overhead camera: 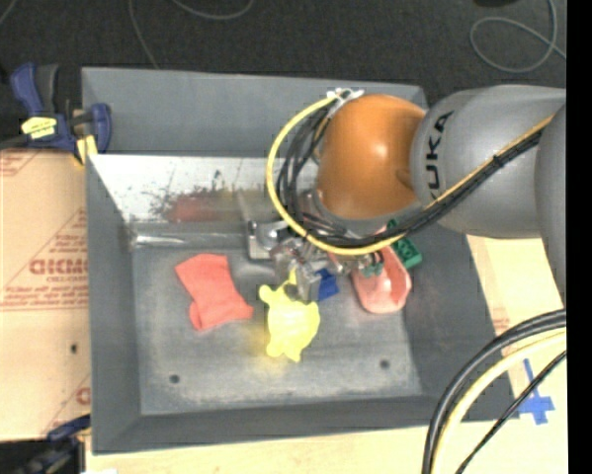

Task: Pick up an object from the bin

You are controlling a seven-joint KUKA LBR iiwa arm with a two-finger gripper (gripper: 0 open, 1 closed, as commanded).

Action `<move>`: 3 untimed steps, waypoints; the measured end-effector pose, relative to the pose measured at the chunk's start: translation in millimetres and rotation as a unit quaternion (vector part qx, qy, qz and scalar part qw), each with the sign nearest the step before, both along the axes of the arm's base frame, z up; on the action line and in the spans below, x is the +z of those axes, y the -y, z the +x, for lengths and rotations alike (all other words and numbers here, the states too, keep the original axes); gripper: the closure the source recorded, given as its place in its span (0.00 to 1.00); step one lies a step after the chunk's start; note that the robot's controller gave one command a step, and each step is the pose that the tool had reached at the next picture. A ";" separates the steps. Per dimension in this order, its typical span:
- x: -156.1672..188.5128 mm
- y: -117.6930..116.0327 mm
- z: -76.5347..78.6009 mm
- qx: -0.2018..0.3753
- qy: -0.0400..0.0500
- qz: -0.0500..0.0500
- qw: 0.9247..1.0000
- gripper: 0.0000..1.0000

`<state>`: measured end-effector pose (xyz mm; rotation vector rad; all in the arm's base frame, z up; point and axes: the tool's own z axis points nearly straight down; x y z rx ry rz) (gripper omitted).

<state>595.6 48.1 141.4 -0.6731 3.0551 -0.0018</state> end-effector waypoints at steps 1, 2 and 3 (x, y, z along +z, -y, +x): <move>0.0 -0.1 0.0 0.000 0.000 0.000 1.000 1.00; 27.5 1.2 9.7 0.019 -0.001 -0.001 1.000 1.00; 33.4 2.0 14.3 0.025 0.005 0.000 1.000 1.00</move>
Offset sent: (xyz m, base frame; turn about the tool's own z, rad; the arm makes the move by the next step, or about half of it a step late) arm 0.0173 -0.0013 0.0496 -0.0648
